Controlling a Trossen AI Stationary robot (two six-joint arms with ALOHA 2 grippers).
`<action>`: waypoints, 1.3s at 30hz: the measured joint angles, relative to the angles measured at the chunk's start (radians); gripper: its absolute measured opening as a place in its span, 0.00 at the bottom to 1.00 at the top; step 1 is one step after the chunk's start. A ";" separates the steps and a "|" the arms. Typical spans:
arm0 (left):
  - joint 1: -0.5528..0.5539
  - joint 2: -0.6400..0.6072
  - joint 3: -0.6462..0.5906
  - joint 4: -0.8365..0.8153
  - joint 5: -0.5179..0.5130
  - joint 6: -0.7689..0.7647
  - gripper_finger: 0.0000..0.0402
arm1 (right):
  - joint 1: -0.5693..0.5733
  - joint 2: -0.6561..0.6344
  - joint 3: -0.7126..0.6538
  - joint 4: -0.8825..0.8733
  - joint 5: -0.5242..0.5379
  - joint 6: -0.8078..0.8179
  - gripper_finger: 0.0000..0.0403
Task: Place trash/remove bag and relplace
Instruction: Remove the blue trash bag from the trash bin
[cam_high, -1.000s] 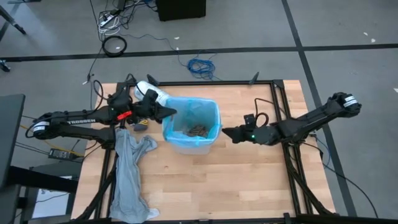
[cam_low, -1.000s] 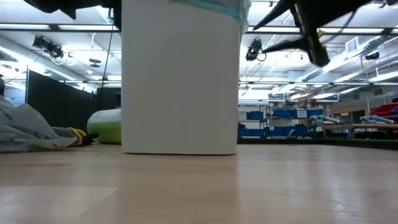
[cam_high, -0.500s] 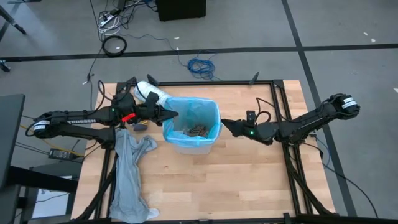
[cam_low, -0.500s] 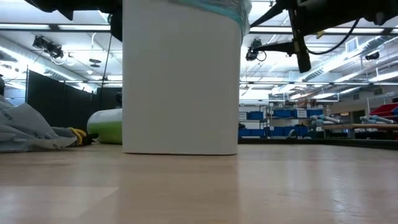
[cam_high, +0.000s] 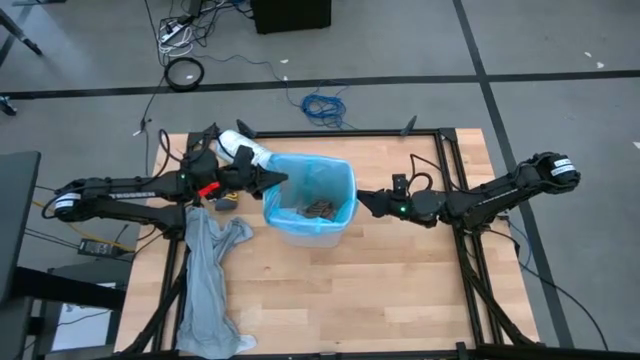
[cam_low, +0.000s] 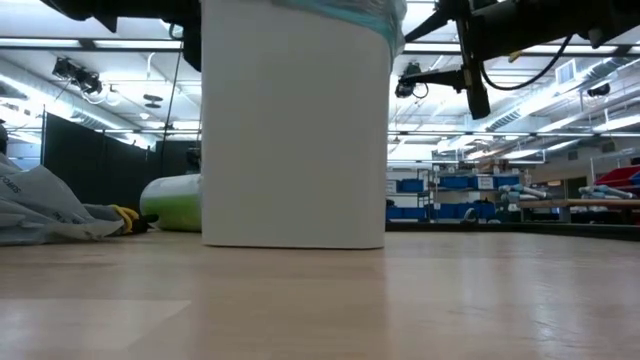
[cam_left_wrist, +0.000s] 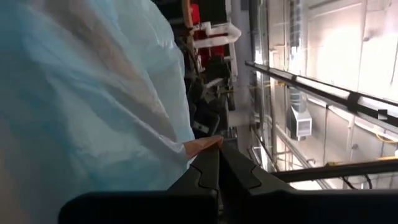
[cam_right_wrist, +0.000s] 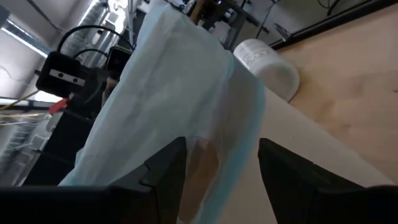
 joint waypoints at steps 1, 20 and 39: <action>0.000 0.002 0.001 -0.002 -0.003 0.001 0.01 | 0.000 0.000 0.000 0.000 0.000 0.000 0.47; 0.002 0.040 0.000 0.006 0.000 -0.001 0.01 | -0.039 0.257 -0.002 0.341 0.049 0.021 0.12; -0.004 0.042 -0.002 0.218 0.016 -0.113 0.01 | 0.008 0.082 0.000 0.376 0.113 -0.061 0.00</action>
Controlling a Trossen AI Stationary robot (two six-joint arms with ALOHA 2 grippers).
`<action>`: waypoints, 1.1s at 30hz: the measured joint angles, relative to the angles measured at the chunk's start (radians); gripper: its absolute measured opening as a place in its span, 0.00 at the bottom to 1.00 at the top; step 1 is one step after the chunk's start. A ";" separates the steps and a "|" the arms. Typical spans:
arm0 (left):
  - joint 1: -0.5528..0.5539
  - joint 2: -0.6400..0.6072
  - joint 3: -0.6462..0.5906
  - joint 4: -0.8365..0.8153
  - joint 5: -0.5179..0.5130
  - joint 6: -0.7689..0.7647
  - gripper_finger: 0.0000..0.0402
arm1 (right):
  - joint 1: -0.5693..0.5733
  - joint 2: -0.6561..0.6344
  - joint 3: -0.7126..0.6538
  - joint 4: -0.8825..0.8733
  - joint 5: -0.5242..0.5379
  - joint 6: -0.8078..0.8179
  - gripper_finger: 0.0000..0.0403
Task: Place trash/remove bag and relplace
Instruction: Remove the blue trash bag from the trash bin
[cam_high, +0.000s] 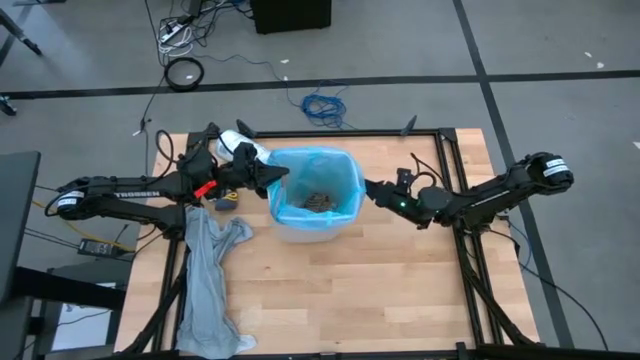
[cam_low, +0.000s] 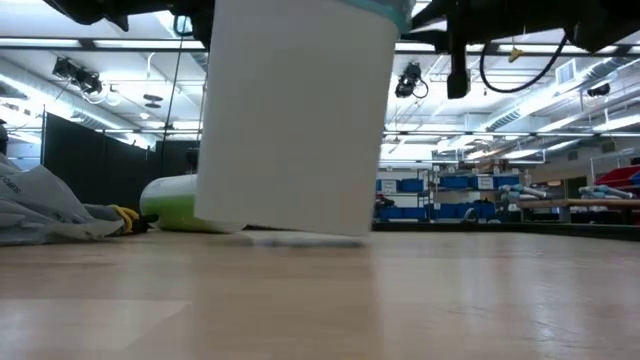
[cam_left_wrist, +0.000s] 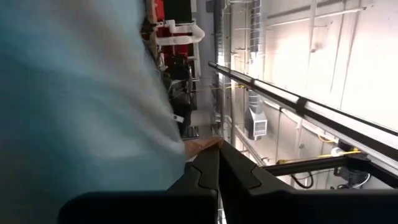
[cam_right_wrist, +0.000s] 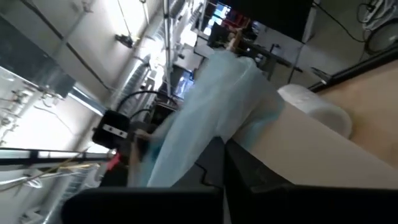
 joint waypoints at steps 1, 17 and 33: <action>0.000 0.000 0.000 0.004 0.000 -0.003 0.01 | 0.003 -0.007 0.000 -0.001 0.004 0.000 0.00; 0.000 -0.001 0.000 0.122 -0.045 -0.105 0.01 | 0.080 -0.109 0.176 -0.132 0.188 -0.274 0.00; 0.013 -0.003 0.002 0.373 -0.157 -0.150 0.01 | 0.072 -0.108 0.643 -0.736 0.201 -0.450 0.00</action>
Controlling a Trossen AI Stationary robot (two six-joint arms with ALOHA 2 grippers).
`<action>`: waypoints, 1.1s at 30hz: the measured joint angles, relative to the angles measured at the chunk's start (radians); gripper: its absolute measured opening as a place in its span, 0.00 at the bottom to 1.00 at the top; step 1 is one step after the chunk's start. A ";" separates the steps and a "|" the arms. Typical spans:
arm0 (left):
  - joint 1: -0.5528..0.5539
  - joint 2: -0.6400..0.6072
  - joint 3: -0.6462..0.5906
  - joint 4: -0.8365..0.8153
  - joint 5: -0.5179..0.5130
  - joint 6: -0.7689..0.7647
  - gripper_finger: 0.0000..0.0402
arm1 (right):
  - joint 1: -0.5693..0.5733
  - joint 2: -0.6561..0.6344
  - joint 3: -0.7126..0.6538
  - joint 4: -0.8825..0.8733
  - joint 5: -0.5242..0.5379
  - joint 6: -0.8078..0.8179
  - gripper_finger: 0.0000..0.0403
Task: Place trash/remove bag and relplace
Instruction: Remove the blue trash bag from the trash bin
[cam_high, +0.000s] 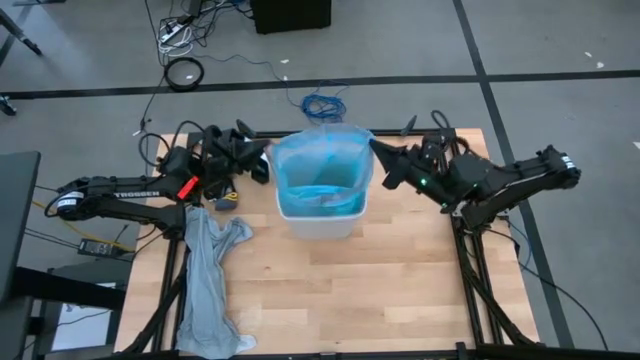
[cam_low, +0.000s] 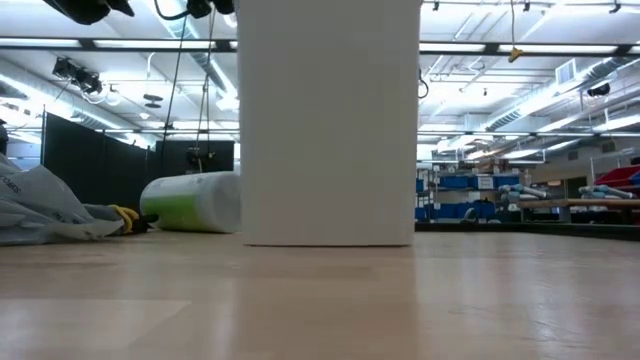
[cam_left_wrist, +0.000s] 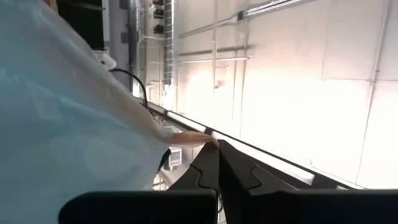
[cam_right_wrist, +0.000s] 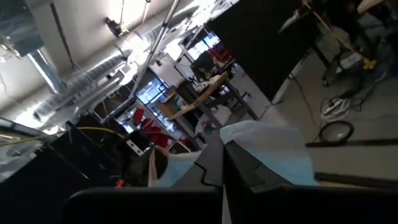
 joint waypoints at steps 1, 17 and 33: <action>0.004 0.000 0.000 0.005 -0.002 0.007 0.01 | -0.004 0.000 0.022 -0.034 0.000 -0.004 0.00; 0.078 0.000 0.000 0.040 0.057 0.127 0.01 | -0.030 -0.003 0.239 -0.398 -0.132 0.000 0.09; 0.079 0.000 0.000 0.032 0.081 0.136 0.01 | -0.003 -0.003 0.241 -0.658 -0.167 0.310 0.30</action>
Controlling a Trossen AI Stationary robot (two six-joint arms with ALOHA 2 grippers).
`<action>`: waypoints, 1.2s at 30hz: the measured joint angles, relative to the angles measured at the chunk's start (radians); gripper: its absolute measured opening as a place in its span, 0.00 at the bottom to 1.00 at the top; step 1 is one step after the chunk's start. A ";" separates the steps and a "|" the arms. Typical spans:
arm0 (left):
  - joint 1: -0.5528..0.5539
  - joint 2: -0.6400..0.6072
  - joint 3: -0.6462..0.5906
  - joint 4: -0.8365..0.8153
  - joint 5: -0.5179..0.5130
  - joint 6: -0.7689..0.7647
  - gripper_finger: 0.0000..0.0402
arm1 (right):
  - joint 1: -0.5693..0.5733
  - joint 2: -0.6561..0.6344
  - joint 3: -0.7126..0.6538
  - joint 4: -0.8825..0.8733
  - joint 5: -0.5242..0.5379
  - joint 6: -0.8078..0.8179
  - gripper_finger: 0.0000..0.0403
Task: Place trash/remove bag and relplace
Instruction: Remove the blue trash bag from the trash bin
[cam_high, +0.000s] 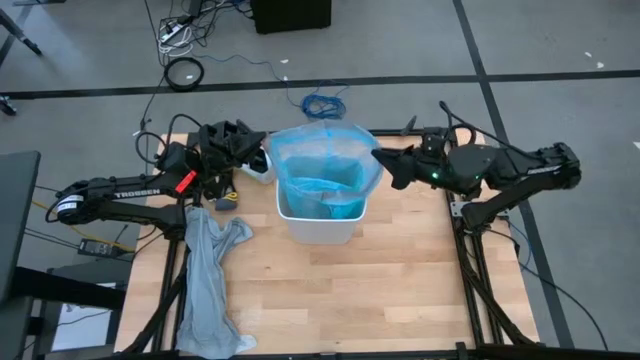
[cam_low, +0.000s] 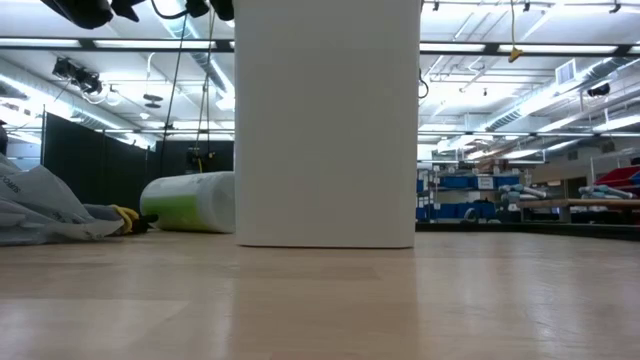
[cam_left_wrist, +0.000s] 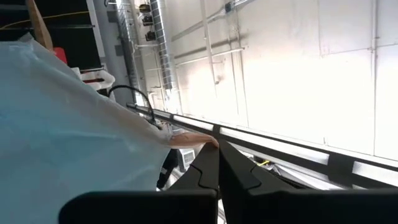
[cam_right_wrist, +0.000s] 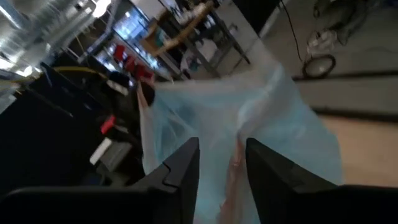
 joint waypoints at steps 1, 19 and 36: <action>0.000 0.000 0.000 0.000 0.000 0.000 0.01 | 0.010 0.000 0.000 -0.027 -0.002 0.026 0.29; 0.085 -0.003 0.000 0.066 0.013 -0.049 0.01 | 0.147 -0.034 0.000 -0.207 0.060 0.198 0.00; 0.320 -0.003 0.000 0.083 -0.017 -0.086 0.01 | 0.132 -0.222 0.000 0.032 0.110 -0.113 0.00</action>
